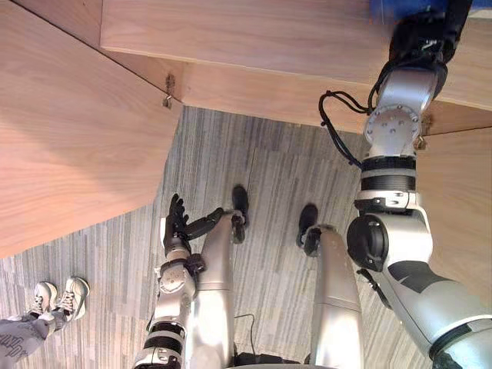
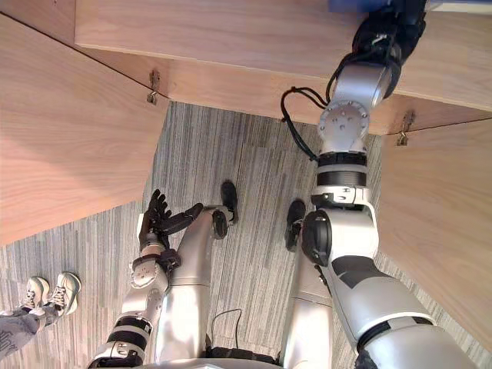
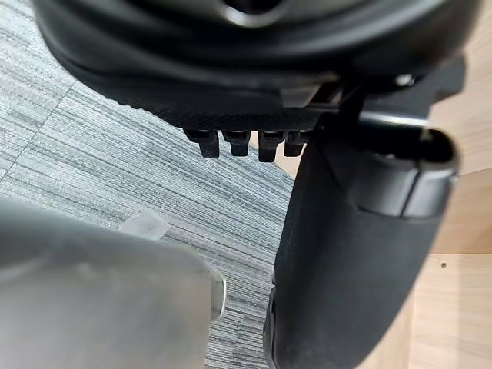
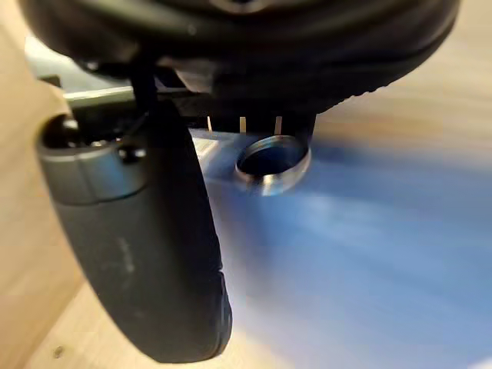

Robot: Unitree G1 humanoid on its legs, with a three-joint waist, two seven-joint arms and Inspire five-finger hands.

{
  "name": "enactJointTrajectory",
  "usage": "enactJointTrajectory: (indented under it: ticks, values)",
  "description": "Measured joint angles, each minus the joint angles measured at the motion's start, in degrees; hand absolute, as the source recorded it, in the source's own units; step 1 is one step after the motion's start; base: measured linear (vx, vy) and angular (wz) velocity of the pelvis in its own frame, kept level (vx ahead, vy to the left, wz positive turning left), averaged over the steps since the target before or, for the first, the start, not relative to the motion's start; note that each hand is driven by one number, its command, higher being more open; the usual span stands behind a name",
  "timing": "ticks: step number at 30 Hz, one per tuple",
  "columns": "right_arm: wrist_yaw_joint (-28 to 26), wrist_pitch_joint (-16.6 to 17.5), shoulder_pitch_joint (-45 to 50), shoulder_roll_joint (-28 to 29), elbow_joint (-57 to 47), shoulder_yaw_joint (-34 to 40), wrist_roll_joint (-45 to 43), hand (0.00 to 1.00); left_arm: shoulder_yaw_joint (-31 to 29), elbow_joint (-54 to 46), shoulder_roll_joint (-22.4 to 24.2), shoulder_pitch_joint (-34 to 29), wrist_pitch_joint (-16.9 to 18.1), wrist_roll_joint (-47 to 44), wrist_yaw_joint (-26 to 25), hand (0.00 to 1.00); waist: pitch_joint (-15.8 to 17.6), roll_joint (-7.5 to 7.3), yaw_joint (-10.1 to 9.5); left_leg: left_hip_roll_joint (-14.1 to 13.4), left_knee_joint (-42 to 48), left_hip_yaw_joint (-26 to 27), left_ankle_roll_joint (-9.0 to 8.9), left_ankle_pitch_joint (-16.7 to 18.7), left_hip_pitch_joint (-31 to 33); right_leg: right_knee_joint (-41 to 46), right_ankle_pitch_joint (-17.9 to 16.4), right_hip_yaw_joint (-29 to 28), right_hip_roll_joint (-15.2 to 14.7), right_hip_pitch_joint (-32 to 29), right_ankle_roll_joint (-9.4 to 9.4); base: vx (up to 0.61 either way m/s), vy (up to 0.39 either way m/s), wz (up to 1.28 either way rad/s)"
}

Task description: Walk over to the cabinet, pick up the folder, carry it to the office cabinet, place the folder inside the office cabinet, then close the office cabinet door

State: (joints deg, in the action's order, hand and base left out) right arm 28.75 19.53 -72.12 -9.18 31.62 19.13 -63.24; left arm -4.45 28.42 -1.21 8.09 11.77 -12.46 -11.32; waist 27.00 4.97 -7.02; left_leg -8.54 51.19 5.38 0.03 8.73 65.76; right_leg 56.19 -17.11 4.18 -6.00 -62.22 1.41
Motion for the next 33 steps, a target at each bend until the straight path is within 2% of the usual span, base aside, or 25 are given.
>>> enactJointTrajectory:
  ticks: [5, 11, 17, 22, 23, 27, 31, 33]
  values:
    - [-1.0, -1.1, -1.3, -2.2, 1.3, -6.5, -0.1, 1.00, 0.0, 0.0, 0.0, 0.0, 0.0, 0.0, 0.0, 1.00, -0.1, -0.02, 0.10, 0.1, -0.2, -0.1, -0.01, -0.2, 0.0, 0.0, 0.0, 0.1, -0.1, 0.0, -0.07, -0.01, -0.040, 0.02]
    - [-4.8, -3.3, -1.6, -4.0, 2.8, -12.9, 1.0, 1.00, -0.3, 0.7, -0.2, 0.0, 0.0, -0.9, 0.0, 1.00, -0.3, -0.06, 0.71, 0.0, -0.1, 0.0, -0.01, -0.2, -0.2, 0.0, 0.0, 0.1, -0.1, 0.2, -0.05, -0.02, -0.028, -0.01]
    - [-9.5, -8.1, -1.1, -7.4, 6.3, -22.0, 7.8, 1.00, -0.3, 1.2, -0.9, 0.0, 0.0, -2.0, 0.1, 1.00, -0.3, -0.11, 1.90, -0.3, -0.3, 0.3, 0.02, -0.2, -0.5, -0.5, 0.3, -0.1, 0.2, 0.5, 0.12, -0.02, -0.032, -0.03]
    - [-18.4, -10.2, 6.0, -14.9, 5.5, -32.6, 19.6, 1.00, 0.5, 3.5, -2.1, -0.1, 0.3, -2.0, 1.0, 1.00, -0.5, -0.50, 3.13, -0.3, -2.0, 1.0, 0.19, -0.3, -2.9, -2.5, 0.7, -0.3, 0.2, 2.8, 0.39, 0.00, -0.012, -0.01]
    - [-19.0, -10.3, 6.8, -15.9, 5.0, -33.5, 20.9, 0.00, 0.8, 3.7, -2.4, -0.2, 0.3, -2.0, 1.3, 1.00, -0.6, -0.58, 3.19, -0.3, -2.4, 1.4, 0.28, -0.4, -3.3, -2.7, 0.8, -0.5, 0.1, 2.9, 0.42, 0.00, -0.032, -0.05]
    - [-22.1, -9.8, 11.3, -21.7, 2.3, -38.5, 33.8, 0.00, 2.1, 5.4, -3.4, -1.3, 0.8, -0.8, 2.8, 1.00, -0.7, -0.81, 3.73, -0.3, -4.6, 2.7, 0.39, -0.4, -5.6, -5.1, 1.3, -1.0, 0.0, 4.7, 0.75, 0.01, -0.028, -0.06]
    - [-21.3, -9.7, 12.2, -23.7, 2.4, -39.7, 47.5, 0.00, 2.2, 6.1, -4.0, -1.4, 0.9, 0.6, 3.0, 1.00, -1.2, -1.86, 3.88, -0.4, -6.0, 3.4, 0.40, -0.4, -6.6, -6.4, 1.5, -1.0, -0.1, 5.5, 0.77, 0.00, 0.000, 0.00]
    - [-21.4, -9.8, 12.2, -24.5, 2.8, -39.8, 50.0, 0.00, 2.6, 6.1, -4.2, -1.4, 1.0, 0.7, 3.0, 1.00, -1.3, -2.04, 3.79, -0.5, -6.3, 3.6, 0.41, -0.4, -6.8, -6.9, 1.5, -0.9, -0.1, 5.7, 0.79, 0.02, -0.013, -0.01]
